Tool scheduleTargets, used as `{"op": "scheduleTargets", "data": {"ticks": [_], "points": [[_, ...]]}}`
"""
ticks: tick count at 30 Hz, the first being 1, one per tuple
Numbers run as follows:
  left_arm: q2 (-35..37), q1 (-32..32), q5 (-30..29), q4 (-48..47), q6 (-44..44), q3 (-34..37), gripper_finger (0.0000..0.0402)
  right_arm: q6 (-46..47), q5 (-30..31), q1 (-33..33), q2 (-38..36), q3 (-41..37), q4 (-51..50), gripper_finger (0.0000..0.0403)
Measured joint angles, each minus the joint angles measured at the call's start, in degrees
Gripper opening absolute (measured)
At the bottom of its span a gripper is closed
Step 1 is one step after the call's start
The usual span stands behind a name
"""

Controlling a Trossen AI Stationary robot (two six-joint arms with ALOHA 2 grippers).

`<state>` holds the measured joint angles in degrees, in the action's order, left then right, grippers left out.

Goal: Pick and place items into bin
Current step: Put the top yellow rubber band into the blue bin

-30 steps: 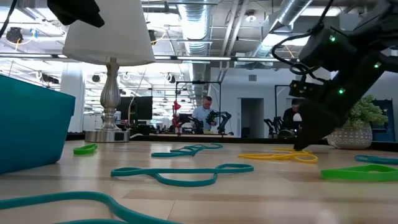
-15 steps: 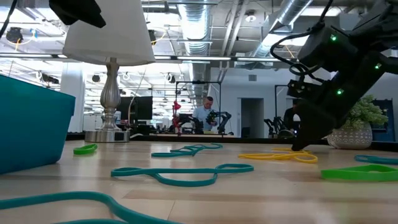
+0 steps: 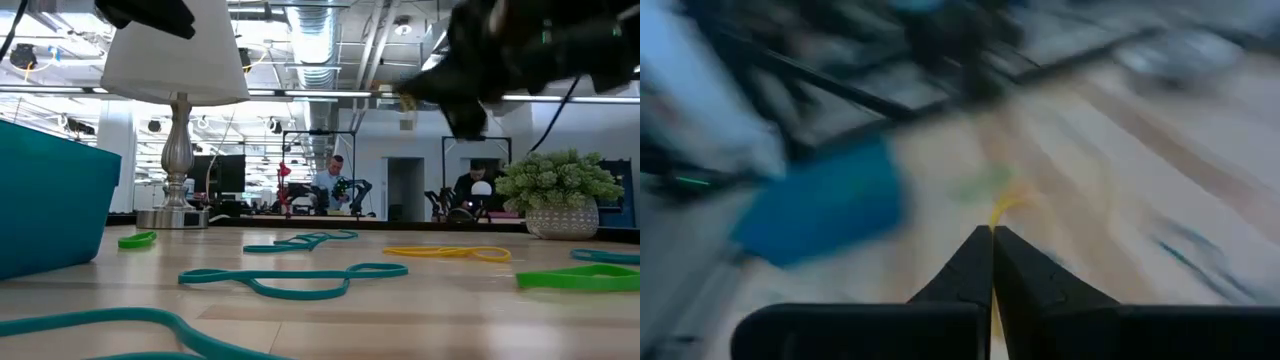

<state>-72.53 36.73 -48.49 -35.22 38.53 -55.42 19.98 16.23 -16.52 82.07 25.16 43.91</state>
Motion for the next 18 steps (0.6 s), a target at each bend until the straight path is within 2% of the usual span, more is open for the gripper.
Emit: {"op": "scheduleTargets", "data": {"ticks": [4, 9, 13, 18], "points": [[0.0, -1.6, -6.3, -0.1, 0.0, 0.0, 0.0116, -5.1, -1.4, -2.4, 5.0, 8.1, 1.4, 0.0001], [0.0, -4.7, -11.3, -0.1, 0.0, 0.0, 0.0116, -10.2, -4.3, -4.6, 15.8, 23.0, -0.9, 0.0000], [0.0, -7.2, -11.8, -0.2, -0.4, 0.0, 0.0116, -12.3, -8.1, -5.3, 26.6, 36.2, -1.2, 0.0000], [0.0, -8.1, -10.3, -0.5, -0.6, 0.0, 0.0116, -13.1, -13.7, -5.5, 40.0, 52.4, -6.5, 0.0000]]}}
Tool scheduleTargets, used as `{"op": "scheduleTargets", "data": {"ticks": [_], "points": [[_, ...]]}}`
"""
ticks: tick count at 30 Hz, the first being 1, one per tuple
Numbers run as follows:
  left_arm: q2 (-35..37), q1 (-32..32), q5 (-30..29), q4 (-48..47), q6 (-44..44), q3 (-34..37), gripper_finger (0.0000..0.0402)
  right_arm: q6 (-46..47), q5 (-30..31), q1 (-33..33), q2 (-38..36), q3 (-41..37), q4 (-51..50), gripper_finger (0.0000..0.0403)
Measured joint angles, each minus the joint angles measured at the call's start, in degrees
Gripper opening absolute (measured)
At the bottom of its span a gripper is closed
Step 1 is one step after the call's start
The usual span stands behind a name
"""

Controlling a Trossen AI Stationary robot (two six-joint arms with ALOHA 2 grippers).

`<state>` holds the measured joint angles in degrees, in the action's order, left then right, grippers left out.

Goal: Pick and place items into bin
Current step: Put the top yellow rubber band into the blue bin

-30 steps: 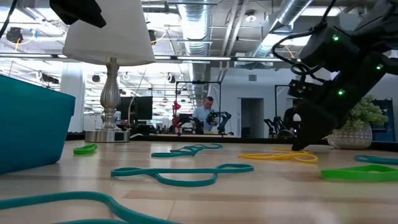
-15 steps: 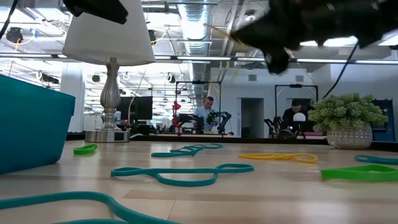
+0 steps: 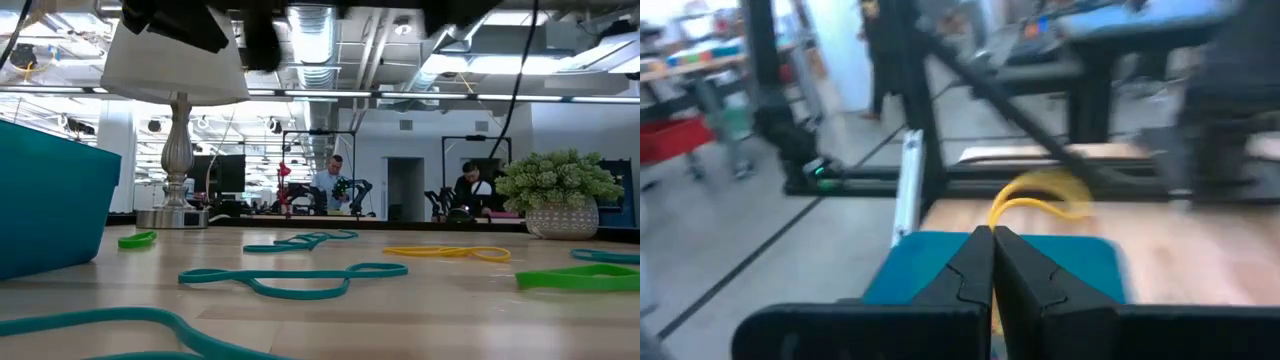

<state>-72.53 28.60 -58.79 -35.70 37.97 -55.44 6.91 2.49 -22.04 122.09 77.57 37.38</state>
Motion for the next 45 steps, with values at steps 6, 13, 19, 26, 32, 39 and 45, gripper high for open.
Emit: {"op": "scheduleTargets", "data": {"ticks": [6, 13, 19, 26, 32, 39, 45], "points": [[0.0, 0.0, 0.0, -2.2, 0.4, 0.0, 0.0116, 0.0, -5.6, 0.0, 10.3, 15.6, -7.3, 0.0000], [0.0, 0.0, 2.1, -3.1, 1.6, 0.0, 0.0116, -1.4, -5.7, 1.2, 17.8, 27.4, -21.7, 0.0001], [0.0, 0.0, 2.2, -3.4, 1.6, 0.0, 0.0116, -3.2, -5.9, 2.6, 18.9, 29.7, -21.9, 0.0017], [0.2, 0.0, 2.1, -2.9, 1.8, -0.4, 0.0116, -5.5, -6.1, 4.0, 13.8, 29.7, -22.7, 0.0006], [0.0, 0.0, 3.0, -3.8, 1.5, 0.0, 0.0116, -5.7, -8.0, 4.0, 14.0, 29.6, -26.6, 0.0011], [0.0, 0.0, 3.0, -4.5, 1.9, 0.0, 0.0116, -8.5, -8.2, 4.0, 11.4, 29.6, -43.6, 0.0037], [0.0, 0.0, 5.7, -4.4, 2.8, 0.0, 0.0116, -7.0, -5.9, 5.2, 1.9, 29.8, -68.0, 0.0028]]}}
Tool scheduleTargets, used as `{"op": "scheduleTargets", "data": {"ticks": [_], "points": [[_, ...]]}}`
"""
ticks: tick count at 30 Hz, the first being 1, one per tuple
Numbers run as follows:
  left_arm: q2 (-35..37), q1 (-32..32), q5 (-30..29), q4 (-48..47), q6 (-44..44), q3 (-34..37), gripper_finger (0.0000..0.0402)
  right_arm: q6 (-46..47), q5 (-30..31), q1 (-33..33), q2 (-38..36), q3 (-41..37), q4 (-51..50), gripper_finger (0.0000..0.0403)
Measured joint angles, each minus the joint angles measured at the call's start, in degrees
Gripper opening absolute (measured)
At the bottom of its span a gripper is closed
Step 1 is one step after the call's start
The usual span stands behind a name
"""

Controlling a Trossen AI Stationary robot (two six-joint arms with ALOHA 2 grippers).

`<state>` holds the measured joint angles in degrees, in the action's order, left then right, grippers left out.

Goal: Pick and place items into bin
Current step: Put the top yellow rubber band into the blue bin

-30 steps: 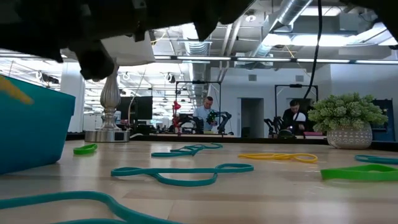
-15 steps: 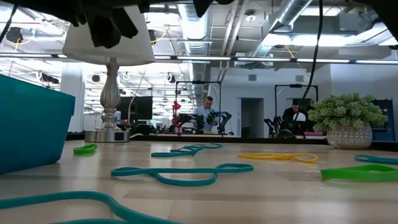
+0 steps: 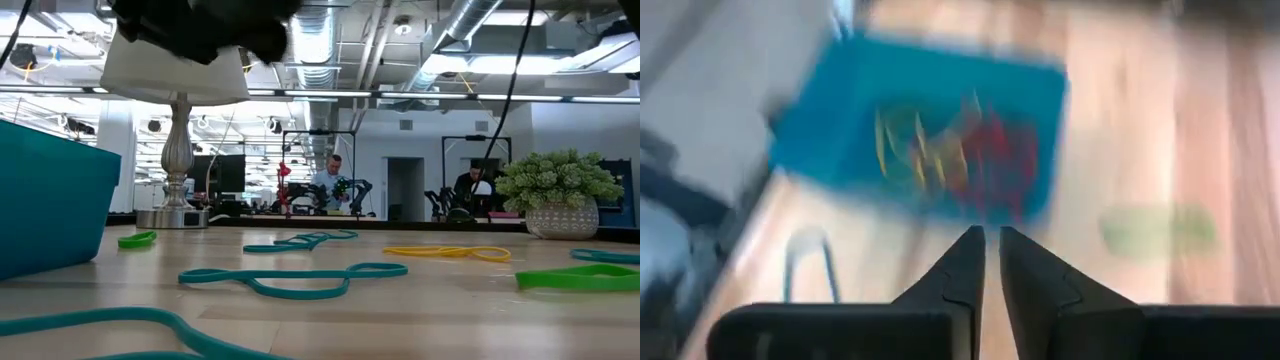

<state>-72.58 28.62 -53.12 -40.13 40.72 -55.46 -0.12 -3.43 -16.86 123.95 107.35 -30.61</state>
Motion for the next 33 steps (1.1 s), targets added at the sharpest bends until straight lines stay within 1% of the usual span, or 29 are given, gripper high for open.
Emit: {"op": "scheduleTargets", "data": {"ticks": [3, 5, 7, 9, 11, 13, 17, 19, 20, 23, 26, 28, 30, 32, 33], "points": [[0.0, 0.0, 0.0, 0.0, 0.9, 0.0, 0.0116, 0.1, 0.5, 0.6, -3.0, -0.2, -11.6, 0.0022], [0.1, 0.5, -0.1, -0.2, 0.5, 0.0, 0.0116, 1.5, 1.1, 1.0, -6.8, -0.3, -20.5, 0.0019], [0.6, 1.4, -1.1, -0.5, 0.5, 0.0, 0.0116, 4.0, 4.9, 1.1, -11.7, -2.0, -25.8, 0.0017], [0.8, 2.4, -2.9, -0.5, 0.6, 0.0, 0.0116, 6.3, 10.8, 0.7, -17.4, -6.7, -28.1, 0.0017], [1.7, 3.9, -4.0, -2.6, 0.5, 0.1, 0.0116, 9.7, 16.4, -0.1, -24.4, -13.1, -27.5, 0.0017], [2.8, 5.1, -4.9, -3.8, 1.5, 0.1, 0.0116, 14.6, 22.9, -1.8, -33.5, -20.8, -26.7, 0.0019], [4.8, 7.6, -4.4, -5.8, 3.9, 0.1, 0.0116, 30.2, 39.8, -7.9, -50.8, -39.6, -21.0, 0.0020], [5.0, 8.2, -4.4, -5.8, 4.0, 0.1, 0.0116, 36.5, 44.9, -11.3, -58.3, -49.1, -16.8, 0.0019], [5.1, 8.2, -4.4, -5.6, 4.0, 0.1, 0.0116, 38.8, 46.4, -12.9, -61.8, -53.5, -14.8, 0.0018], [5.1, 7.8, -3.3, -5.2, 4.3, 0.1, 0.0116, 41.9, 47.8, -16.8, -70.5, -66.1, -6.7, 0.0016], [5.1, 6.9, -0.6, -5.2, 5.9, 0.1, 0.0116, 38.9, 47.9, -18.3, -75.7, -76.4, 6.0, 0.0015], [5.1, 6.3, 0.1, -5.2, 6.9, 0.1, 0.0116, 33.3, 46.2, -18.2, -77.4, -81.8, 15.4, 0.0016], [5.1, 5.8, 0.2, -5.1, 7.0, 0.1, 0.0116, 25.3, 42.4, -17.2, -77.3, -85.5, 23.6, 0.0021], [5.1, 5.0, 0.2, -5.1, 7.1, 0.1, 0.0116, 18.1, 38.4, -15.8, -76.0, -87.7, 28.5, 0.0029], [5.1, 4.6, 0.1, -5.1, 7.1, 0.1, 0.0116, 15.8, 37.5, -15.1, -75.0, -88.3, 30.3, 0.0035]]}}
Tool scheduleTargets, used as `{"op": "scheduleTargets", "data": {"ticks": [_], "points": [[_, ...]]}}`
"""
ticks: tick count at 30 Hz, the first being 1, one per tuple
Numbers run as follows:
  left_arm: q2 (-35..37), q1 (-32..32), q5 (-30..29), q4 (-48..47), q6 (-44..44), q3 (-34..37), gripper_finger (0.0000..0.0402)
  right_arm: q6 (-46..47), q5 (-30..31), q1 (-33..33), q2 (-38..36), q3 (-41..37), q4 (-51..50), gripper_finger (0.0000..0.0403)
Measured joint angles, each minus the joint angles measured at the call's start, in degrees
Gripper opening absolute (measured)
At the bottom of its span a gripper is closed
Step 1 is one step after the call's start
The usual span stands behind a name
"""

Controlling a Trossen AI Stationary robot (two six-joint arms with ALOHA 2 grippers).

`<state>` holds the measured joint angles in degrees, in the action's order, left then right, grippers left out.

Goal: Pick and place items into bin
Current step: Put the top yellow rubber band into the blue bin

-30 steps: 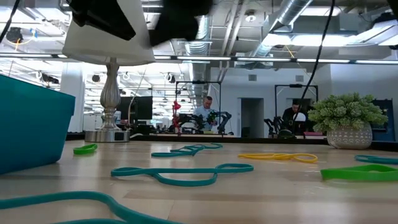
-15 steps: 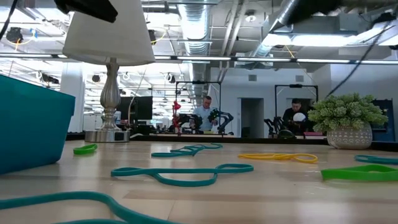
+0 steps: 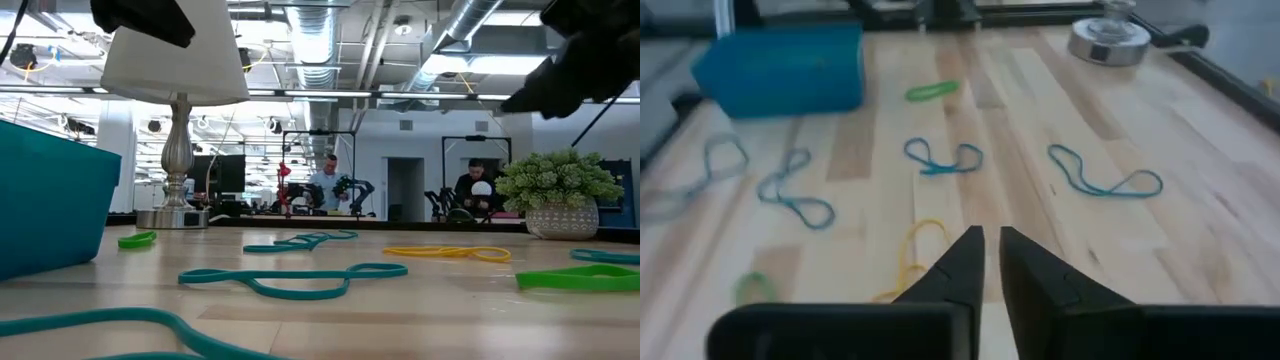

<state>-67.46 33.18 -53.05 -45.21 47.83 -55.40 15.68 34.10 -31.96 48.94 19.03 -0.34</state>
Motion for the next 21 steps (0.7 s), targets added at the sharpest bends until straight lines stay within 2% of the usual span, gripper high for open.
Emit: {"op": "scheduleTargets", "data": {"ticks": [3, 6, 8, 11, 14, 17, 21], "points": [[0.0, -1.6, -0.1, 0.1, 0.0, 0.0, 0.0116, -2.0, -0.6, 3.0, 3.2, -0.2, 2.1, 0.0057], [0.0, -3.3, -0.1, 0.1, 0.0, 0.0, 0.0116, -2.0, -4.9, 6.5, 7.3, -0.2, 5.9, 0.0079], [0.0, -4.2, 0.6, 0.1, 0.0, 0.0, 0.0116, -1.1, -8.4, 8.6, 11.4, -0.2, 10.1, 0.0093], [0.0, -5.0, 2.2, 0.1, 0.0, 0.0, 0.0116, 0.4, -9.7, 10.4, 19.4, -0.2, 16.0, 0.0109], [0.0, -5.2, 3.2, 0.1, 0.0, 0.0, 0.0116, 2.7, -11.5, 10.6, 27.0, 0.7, 20.0, 0.0117], [0.0, -5.0, 4.0, 1.6, -0.1, 0.0, 0.0116, 4.3, -16.0, 9.8, 33.1, 3.9, 20.7, 0.0118], [0.0, -4.9, 6.7, 4.8, -3.4, 0.0, 0.0116, 2.1, -18.9, 7.4, 41.2, 10.0, 15.4, 0.0119]]}}
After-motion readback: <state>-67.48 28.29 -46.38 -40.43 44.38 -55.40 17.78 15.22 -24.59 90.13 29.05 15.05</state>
